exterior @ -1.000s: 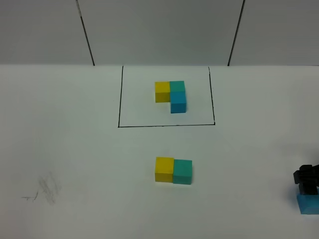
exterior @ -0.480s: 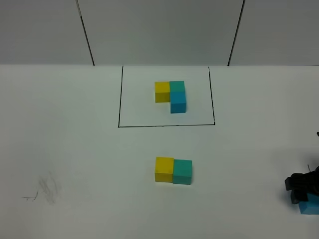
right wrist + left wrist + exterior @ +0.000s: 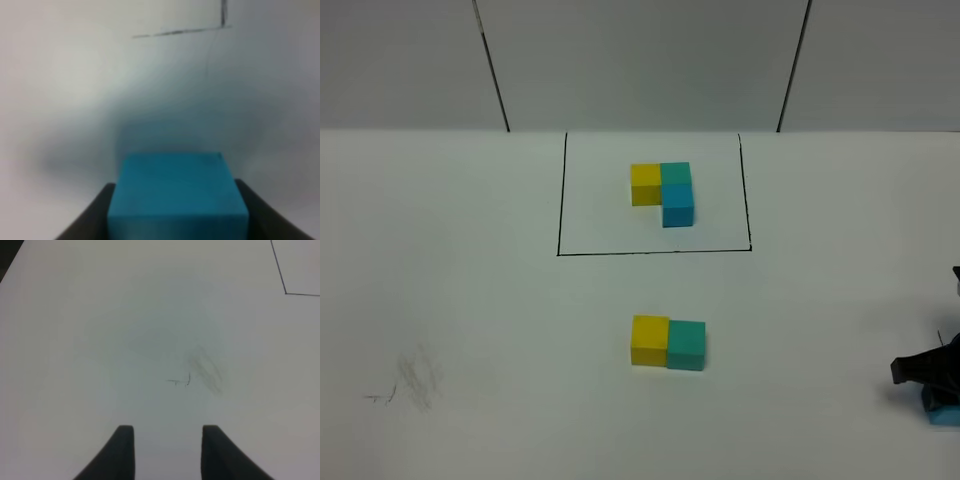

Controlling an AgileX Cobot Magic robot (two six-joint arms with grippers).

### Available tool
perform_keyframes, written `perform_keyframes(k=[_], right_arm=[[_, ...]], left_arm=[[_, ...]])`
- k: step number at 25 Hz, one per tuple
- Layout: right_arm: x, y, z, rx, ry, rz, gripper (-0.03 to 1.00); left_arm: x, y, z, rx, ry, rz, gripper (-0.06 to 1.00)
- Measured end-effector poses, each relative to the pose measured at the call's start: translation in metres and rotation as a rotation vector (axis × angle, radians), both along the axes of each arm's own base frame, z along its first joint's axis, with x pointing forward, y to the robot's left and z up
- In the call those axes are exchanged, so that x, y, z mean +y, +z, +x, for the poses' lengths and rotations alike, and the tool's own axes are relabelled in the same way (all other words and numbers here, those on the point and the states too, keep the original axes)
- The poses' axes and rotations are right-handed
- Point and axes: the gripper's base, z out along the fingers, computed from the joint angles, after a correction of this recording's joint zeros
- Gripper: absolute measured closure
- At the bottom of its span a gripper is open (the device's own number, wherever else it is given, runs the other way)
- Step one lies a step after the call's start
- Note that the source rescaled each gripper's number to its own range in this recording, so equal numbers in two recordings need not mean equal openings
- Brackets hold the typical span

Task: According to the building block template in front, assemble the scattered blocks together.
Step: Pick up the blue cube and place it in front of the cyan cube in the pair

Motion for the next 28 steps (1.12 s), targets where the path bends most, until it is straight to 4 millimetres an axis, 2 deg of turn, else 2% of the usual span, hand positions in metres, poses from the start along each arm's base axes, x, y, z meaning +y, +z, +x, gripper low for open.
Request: perform_keyframes(k=[5,7,10,14,20,24,28], right_arm=[[0.011,0.048,-0.01,-0.147,0.0,0.045,0.77],[0.022,0.066,-0.018,-0.197,-0.005,0.096,0.77],[0.044,0.079,-0.028,-0.214,0.02,0.177,0.77],[0.08,0.078,-0.035,-0.181,0.072,0.27,0.77],[0.126,0.055,-0.038,-0.127,0.151,0.309,0.77],[0.146,0.045,-0.043,-0.115,0.164,0.285,0.77],[0.161,0.052,-0.041,-0.116,0.161,0.192,0.77]], left_arm=[[0.0,0.0,0.0,0.0,0.0,0.0,0.94],[0.0,0.0,0.0,0.0,0.0,0.0,0.94],[0.0,0.0,0.0,0.0,0.0,0.0,0.94],[0.0,0.0,0.0,0.0,0.0,0.0,0.94],[0.0,0.0,0.0,0.0,0.0,0.0,0.94],[0.0,0.0,0.0,0.0,0.0,0.0,0.94],[0.0,0.0,0.0,0.0,0.0,0.0,0.94]])
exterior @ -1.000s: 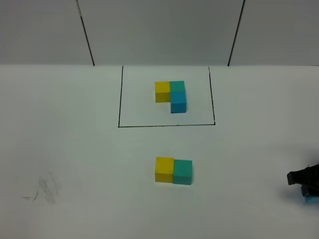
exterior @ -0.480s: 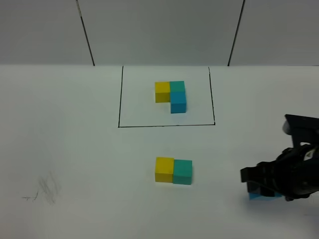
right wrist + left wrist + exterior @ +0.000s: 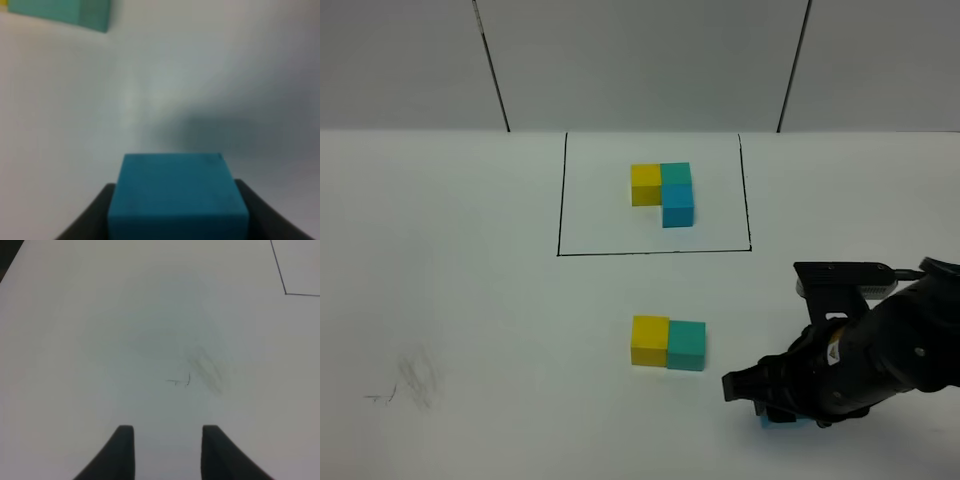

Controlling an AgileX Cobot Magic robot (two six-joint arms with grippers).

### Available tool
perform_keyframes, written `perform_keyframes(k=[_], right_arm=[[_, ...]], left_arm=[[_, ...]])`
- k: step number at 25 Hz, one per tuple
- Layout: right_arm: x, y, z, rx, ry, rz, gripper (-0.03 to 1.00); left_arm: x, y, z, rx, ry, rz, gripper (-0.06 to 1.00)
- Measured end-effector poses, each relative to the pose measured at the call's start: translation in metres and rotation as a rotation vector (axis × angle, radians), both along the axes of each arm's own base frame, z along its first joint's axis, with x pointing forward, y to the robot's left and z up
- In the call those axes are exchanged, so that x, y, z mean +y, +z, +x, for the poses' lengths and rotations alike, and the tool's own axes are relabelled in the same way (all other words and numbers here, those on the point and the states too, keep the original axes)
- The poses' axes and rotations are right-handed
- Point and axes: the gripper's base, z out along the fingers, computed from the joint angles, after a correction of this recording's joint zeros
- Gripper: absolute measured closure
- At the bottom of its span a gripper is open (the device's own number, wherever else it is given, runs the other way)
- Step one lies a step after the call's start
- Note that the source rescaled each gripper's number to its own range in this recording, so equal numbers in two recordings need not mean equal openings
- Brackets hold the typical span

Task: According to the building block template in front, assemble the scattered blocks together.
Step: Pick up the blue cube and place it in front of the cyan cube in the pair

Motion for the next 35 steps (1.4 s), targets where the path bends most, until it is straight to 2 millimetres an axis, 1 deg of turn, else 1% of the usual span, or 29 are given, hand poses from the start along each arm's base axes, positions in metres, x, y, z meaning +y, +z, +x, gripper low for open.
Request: perform_keyframes(k=[4,7,12,17,22,27,32,35], right_arm=[[0.014,0.017,-0.002,-0.026,-0.02,-0.133,0.77],[0.028,0.027,-0.01,-0.036,-0.024,-0.164,0.77],[0.048,0.03,-0.029,0.032,-0.004,-0.101,0.77],[0.061,0.03,-0.037,0.094,0.054,0.018,0.77],[0.07,0.016,-0.034,0.122,0.088,0.036,0.77],[0.077,-0.005,-0.02,0.107,0.083,0.046,0.77],[0.078,-0.029,-0.005,0.113,0.067,0.06,0.77],[0.078,-0.038,0.005,0.101,0.06,0.091,0.77]], left_arm=[[0.0,0.0,0.0,0.0,0.0,0.0,0.94],[0.0,0.0,0.0,0.0,0.0,0.0,0.94],[0.0,0.0,0.0,0.0,0.0,0.0,0.94],[0.001,0.0,0.0,0.001,0.007,0.01,0.94],[0.001,0.0,0.0,0.001,0.009,0.013,0.94],[0.002,0.0,0.0,0.001,0.01,0.015,0.94],[0.002,0.0,0.0,0.001,0.01,0.015,0.94],[0.002,0.0,0.0,0.001,0.011,0.016,0.94]])
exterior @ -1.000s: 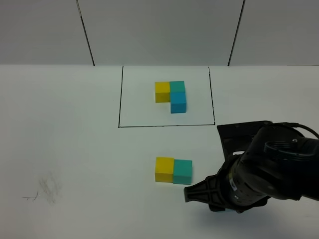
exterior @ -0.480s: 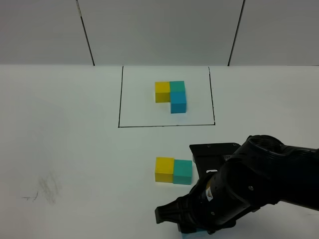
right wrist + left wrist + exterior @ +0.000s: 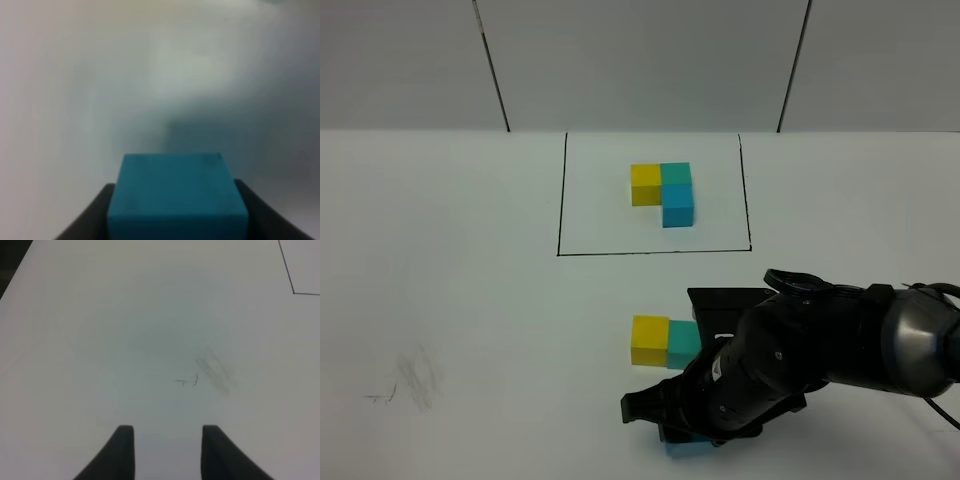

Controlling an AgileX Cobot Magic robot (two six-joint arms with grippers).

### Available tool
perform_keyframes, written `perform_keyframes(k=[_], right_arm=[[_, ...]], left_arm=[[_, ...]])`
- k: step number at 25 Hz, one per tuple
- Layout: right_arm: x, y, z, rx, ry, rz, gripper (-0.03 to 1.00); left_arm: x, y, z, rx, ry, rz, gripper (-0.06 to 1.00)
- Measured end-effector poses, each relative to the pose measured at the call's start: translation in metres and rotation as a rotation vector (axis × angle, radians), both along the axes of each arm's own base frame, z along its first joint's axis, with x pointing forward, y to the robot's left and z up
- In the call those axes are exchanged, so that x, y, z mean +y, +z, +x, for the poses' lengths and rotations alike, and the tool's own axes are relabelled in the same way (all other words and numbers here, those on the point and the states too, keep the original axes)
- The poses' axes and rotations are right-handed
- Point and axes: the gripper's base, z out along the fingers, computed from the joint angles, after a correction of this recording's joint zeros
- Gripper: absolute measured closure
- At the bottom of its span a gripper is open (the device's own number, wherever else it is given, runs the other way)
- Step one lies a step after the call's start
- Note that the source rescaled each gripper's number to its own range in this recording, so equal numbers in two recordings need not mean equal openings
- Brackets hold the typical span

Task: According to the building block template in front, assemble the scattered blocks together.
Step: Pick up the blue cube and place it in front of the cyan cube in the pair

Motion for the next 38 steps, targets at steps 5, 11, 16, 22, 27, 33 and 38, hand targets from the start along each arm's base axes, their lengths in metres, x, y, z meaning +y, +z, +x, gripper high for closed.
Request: perform_keyframes(k=[5,11,16,22,27,33,38], right_arm=[[0.0,-0.003,0.008,-0.044,0.008,0.034,0.77],[-0.011,-0.005,0.016,-0.063,0.006,-0.034,0.77],[-0.018,-0.006,0.017,-0.071,0.008,-0.104,0.77],[-0.032,-0.008,0.015,-0.035,-0.055,-0.25,0.77],[-0.027,-0.009,0.006,-0.016,-0.037,-0.284,0.77],[-0.019,-0.008,-0.006,-0.005,0.001,-0.304,0.77],[-0.019,-0.006,-0.005,-0.012,-0.085,-0.291,0.77]], left_arm=[[0.0,0.0,0.0,0.0,0.0,0.0,0.94],[0.0,0.0,0.0,0.0,0.0,0.0,0.94],[0.0,0.0,0.0,0.0,0.0,0.0,0.94],[0.0,0.0,0.0,0.0,0.001,-0.001,0.94],[0.0,0.0,0.0,0.0,0.002,-0.002,0.94],[0.0,0.0,0.0,0.0,0.001,-0.002,0.94],[0.0,0.0,0.0,0.0,0.001,-0.002,0.94]])
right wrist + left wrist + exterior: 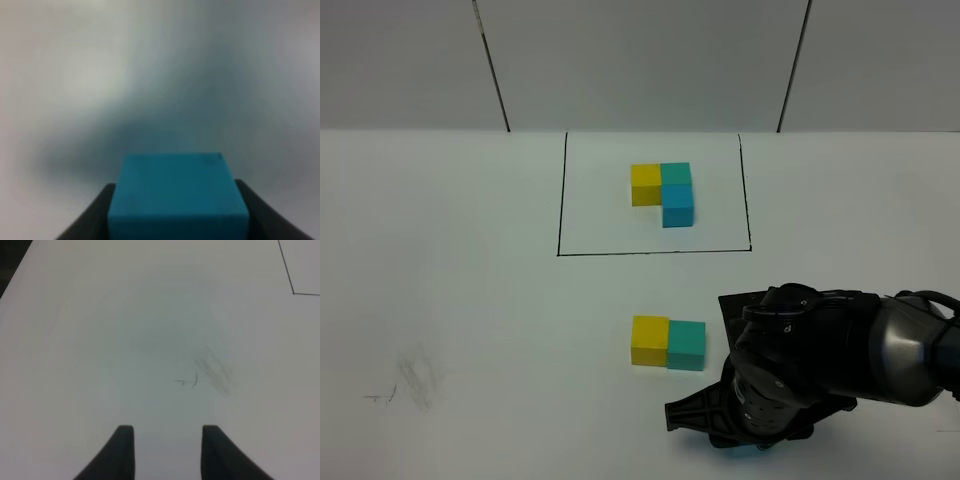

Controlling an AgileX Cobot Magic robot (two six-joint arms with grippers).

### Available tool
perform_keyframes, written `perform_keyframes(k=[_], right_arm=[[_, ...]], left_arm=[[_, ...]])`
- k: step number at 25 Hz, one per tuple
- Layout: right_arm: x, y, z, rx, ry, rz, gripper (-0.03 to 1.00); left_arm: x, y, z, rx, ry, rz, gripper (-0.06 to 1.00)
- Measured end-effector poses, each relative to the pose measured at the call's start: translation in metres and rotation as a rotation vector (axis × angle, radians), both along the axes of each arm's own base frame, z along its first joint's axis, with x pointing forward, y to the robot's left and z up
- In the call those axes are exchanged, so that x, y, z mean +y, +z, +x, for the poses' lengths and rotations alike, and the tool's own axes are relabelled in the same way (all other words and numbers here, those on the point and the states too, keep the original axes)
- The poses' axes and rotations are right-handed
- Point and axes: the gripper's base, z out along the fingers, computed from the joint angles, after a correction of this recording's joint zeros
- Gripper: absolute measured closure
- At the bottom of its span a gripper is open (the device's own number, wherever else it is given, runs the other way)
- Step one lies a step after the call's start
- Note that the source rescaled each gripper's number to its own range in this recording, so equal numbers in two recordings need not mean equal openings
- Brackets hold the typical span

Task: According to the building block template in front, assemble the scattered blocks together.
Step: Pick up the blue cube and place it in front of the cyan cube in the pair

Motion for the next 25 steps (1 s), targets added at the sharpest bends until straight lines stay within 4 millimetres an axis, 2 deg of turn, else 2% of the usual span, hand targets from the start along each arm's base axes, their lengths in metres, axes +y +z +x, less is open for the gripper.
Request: perform_keyframes(k=[4,11,15,25], right_arm=[[0.002,0.001,0.0,-0.003,-0.049,0.012,0.77],[0.016,0.019,0.013,-0.05,-0.022,0.061,0.77],[0.018,0.02,0.01,-0.008,-0.029,0.075,0.77],[0.025,0.021,0.008,0.036,-0.206,0.159,0.77]], left_arm=[[0.0,0.0,0.0,0.0,0.0,0.0,0.94],[0.0,0.0,0.0,0.0,0.0,0.0,0.94],[0.0,0.0,0.0,0.0,0.0,0.0,0.94],[0.0,0.0,0.0,0.0,0.0,0.0,0.94]])
